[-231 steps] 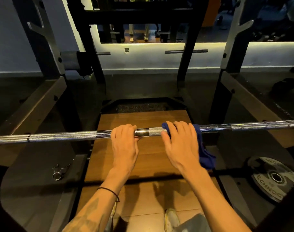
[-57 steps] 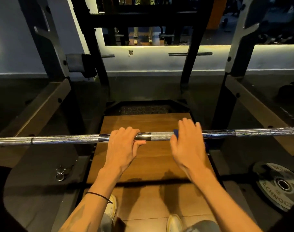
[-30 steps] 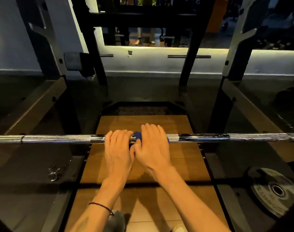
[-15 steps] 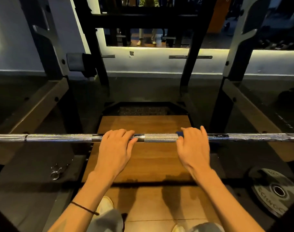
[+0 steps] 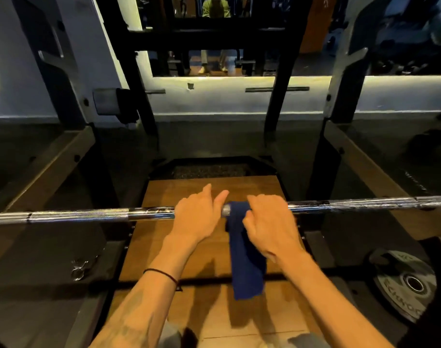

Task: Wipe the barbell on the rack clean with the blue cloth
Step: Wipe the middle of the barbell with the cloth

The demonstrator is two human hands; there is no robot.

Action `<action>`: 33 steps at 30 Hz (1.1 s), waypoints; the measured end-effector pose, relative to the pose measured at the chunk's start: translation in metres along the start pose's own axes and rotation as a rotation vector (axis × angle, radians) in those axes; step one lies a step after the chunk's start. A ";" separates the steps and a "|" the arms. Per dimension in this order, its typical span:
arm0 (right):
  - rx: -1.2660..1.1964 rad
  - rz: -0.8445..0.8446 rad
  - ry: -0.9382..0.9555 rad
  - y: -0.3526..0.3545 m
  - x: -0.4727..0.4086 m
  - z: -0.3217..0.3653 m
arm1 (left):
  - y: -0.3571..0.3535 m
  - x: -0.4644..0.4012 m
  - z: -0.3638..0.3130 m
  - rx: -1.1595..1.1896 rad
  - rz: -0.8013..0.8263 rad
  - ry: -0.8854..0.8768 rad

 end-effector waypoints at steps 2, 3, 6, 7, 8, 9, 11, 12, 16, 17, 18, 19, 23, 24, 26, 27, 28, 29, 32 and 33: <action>0.064 -0.076 -0.072 0.014 0.011 -0.042 | 0.002 0.004 -0.001 -0.010 -0.003 -0.050; 0.090 -0.082 -0.102 0.018 0.015 -0.058 | 0.002 0.006 -0.002 -0.056 -0.005 -0.108; 0.084 -0.072 -0.157 0.015 0.019 -0.065 | 0.003 0.011 -0.005 -0.178 -0.058 -0.219; 0.066 -0.079 -0.177 0.014 0.019 -0.059 | 0.004 0.013 -0.005 -0.154 -0.079 -0.217; 0.053 -0.084 -0.187 0.012 0.018 -0.050 | 0.006 0.016 -0.007 -0.144 -0.100 -0.229; 0.046 -0.086 -0.183 0.010 0.015 -0.040 | 0.006 0.017 -0.009 -0.148 -0.116 -0.241; 0.025 -0.063 -0.146 0.006 0.006 -0.010 | 0.006 0.018 -0.011 -0.152 -0.110 -0.250; 0.011 -0.031 -0.120 0.002 0.000 0.007 | 0.004 0.017 -0.009 -0.150 -0.102 -0.239; -0.034 0.045 -0.036 -0.016 -0.011 0.042 | -0.001 0.015 -0.004 -0.141 -0.079 -0.248; -0.018 0.047 -0.001 -0.016 -0.010 0.038 | -0.002 0.015 -0.004 -0.128 -0.087 -0.266; 0.004 0.046 0.031 -0.013 -0.007 0.028 | -0.002 0.015 -0.002 -0.116 -0.104 -0.279; 0.023 0.054 0.042 -0.009 -0.004 0.014 | -0.002 0.016 -0.001 -0.108 -0.136 -0.288; 0.118 -0.023 -0.110 0.021 0.011 -0.066 | -0.006 0.024 0.000 -0.081 -0.301 -0.246; 0.139 -0.058 -0.158 0.027 0.017 -0.080 | -0.008 0.027 -0.001 -0.056 -0.335 -0.226; 0.121 -0.116 -0.219 0.030 0.025 -0.085 | -0.008 0.033 -0.002 0.019 -0.380 -0.181; 0.103 -0.139 -0.237 0.028 0.024 -0.078 | -0.009 0.035 -0.003 0.053 -0.396 -0.166; 0.089 -0.153 -0.243 0.025 0.019 -0.064 | -0.009 0.037 -0.004 0.080 -0.408 -0.160; 0.072 -0.156 -0.224 0.020 0.012 -0.047 | -0.010 0.039 -0.004 0.101 -0.413 -0.156; 0.055 -0.040 -0.091 -0.009 -0.007 0.014 | -0.014 0.044 -0.003 0.177 -0.418 -0.148; 0.040 -0.011 -0.052 -0.017 -0.009 0.028 | -0.015 0.046 -0.002 0.212 -0.427 -0.139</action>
Point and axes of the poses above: each hand's wrist, its own x-axis away from the middle knuckle, its own y-axis out of the back of the hand, z = x × y, the point moved 5 cm from there along -x, towards the middle knuckle, and after that the axes turned 12 degrees about -x, right-handed, at the moved point
